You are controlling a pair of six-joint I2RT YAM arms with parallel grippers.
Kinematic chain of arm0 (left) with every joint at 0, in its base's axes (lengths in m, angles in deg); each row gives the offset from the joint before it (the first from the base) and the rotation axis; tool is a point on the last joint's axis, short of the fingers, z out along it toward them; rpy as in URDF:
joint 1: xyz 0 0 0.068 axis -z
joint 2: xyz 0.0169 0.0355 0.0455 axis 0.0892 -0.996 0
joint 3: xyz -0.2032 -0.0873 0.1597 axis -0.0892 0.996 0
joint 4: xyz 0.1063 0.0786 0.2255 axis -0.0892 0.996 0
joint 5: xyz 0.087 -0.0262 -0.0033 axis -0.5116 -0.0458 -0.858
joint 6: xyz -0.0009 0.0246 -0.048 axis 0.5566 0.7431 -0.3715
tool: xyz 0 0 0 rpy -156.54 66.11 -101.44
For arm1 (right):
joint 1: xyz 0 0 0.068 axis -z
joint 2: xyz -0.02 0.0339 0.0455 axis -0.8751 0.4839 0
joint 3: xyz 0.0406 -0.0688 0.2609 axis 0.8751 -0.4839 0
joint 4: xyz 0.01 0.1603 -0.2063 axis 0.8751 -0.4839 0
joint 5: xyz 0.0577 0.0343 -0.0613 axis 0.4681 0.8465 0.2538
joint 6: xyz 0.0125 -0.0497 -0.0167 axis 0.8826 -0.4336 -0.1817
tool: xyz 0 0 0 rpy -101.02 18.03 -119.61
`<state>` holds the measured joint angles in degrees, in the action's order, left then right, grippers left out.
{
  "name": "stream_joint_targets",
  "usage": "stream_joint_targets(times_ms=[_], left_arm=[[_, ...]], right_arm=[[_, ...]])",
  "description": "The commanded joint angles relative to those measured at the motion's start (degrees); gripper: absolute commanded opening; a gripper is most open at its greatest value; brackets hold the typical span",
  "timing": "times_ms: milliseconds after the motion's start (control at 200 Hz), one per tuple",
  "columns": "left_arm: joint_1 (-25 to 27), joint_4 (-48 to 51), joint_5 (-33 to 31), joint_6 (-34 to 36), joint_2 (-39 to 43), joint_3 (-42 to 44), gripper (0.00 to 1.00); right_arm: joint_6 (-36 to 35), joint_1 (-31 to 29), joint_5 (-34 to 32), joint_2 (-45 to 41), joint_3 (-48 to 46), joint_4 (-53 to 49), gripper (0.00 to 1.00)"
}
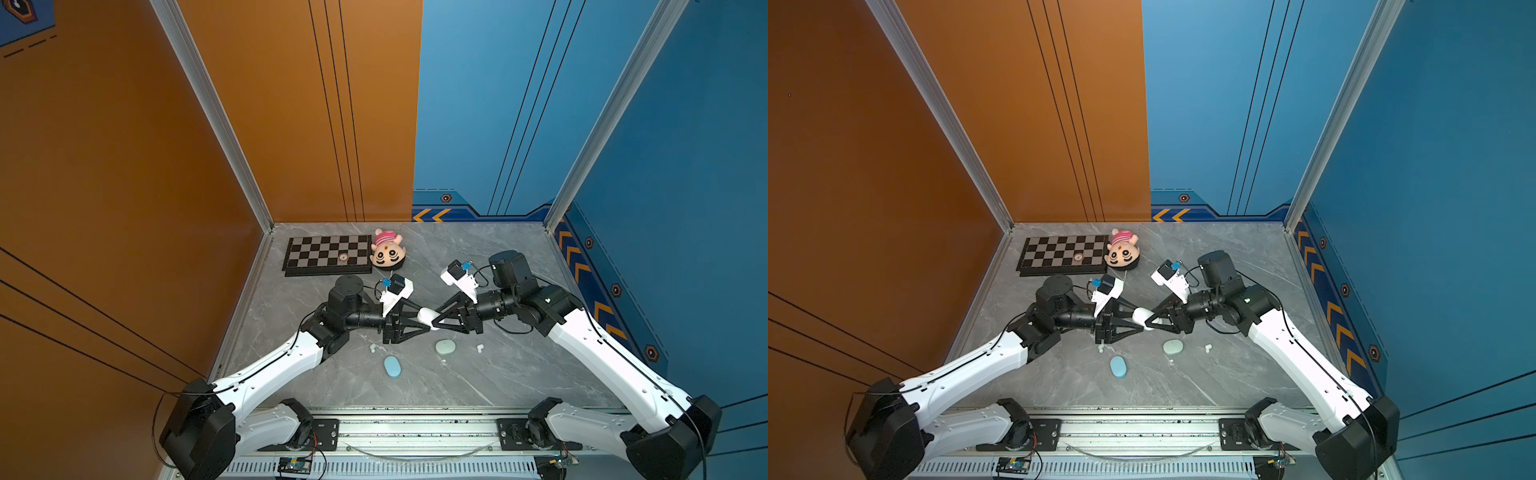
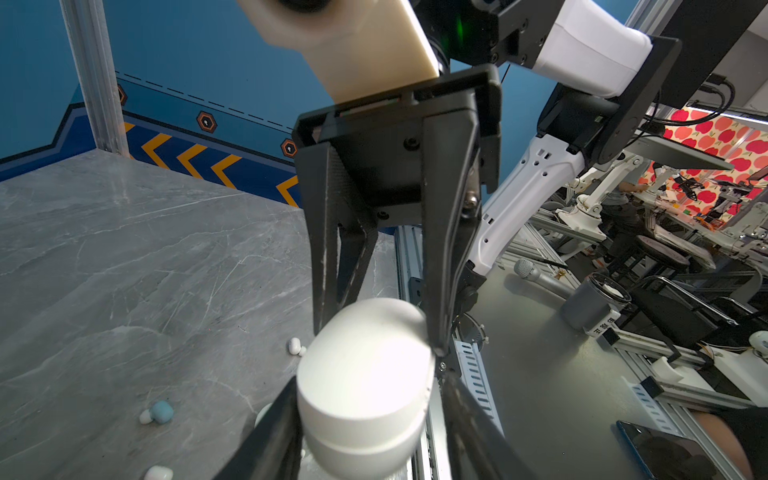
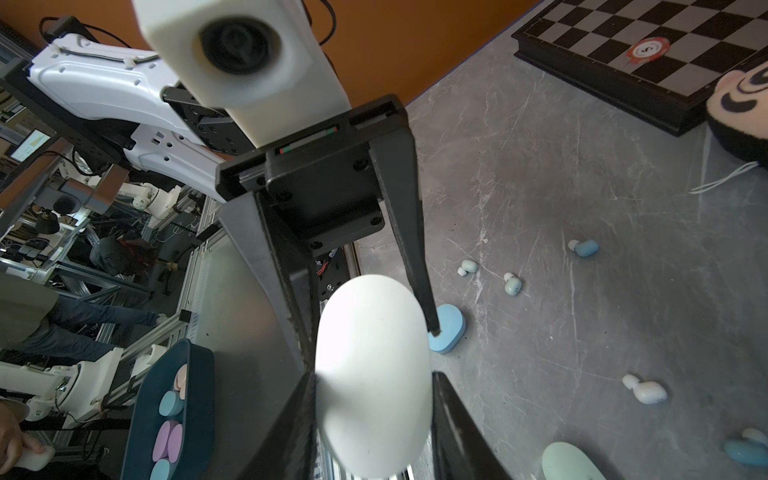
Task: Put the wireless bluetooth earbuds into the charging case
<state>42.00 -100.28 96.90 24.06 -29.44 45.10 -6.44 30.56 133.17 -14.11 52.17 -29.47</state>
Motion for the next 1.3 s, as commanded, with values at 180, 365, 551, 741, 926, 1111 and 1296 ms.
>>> stream_joint_targets(times_ms=[180,365,551,741,926,1111,1296], left_arm=[[0.8,-0.4,1.9,0.0,-0.6,-1.1,0.43],[0.8,0.0,1.6,0.1,-0.6,-1.1,0.31],[0.8,0.1,0.7,0.1,-0.6,-1.3,0.21],[0.6,0.1,-1.9,-0.5,-0.5,-1.3,0.07],[-0.1,0.0,-4.4,-1.3,-0.4,-1.3,0.0],[-0.3,0.0,-5.1,-1.5,-0.2,-1.4,0.0],[-0.6,0.0,-5.2,-1.7,0.4,-1.0,0.0]], right_arm=[[-1.2,-1.5,-0.9,-0.6,2.4,-1.4,0.27],[-1.1,-1.7,-1.5,-0.7,2.6,-1.4,0.27],[-1.0,-2.1,-2.5,-0.4,2.7,-1.4,0.27],[-1.0,-2.3,-4.5,-0.3,2.7,-1.3,0.36],[-1.3,-2.4,-6.0,-0.3,2.4,-0.6,0.43],[-1.3,-2.3,-7.8,-0.8,1.8,0.2,0.59],[-1.3,-1.9,-9.1,-1.8,0.8,0.9,0.65]])
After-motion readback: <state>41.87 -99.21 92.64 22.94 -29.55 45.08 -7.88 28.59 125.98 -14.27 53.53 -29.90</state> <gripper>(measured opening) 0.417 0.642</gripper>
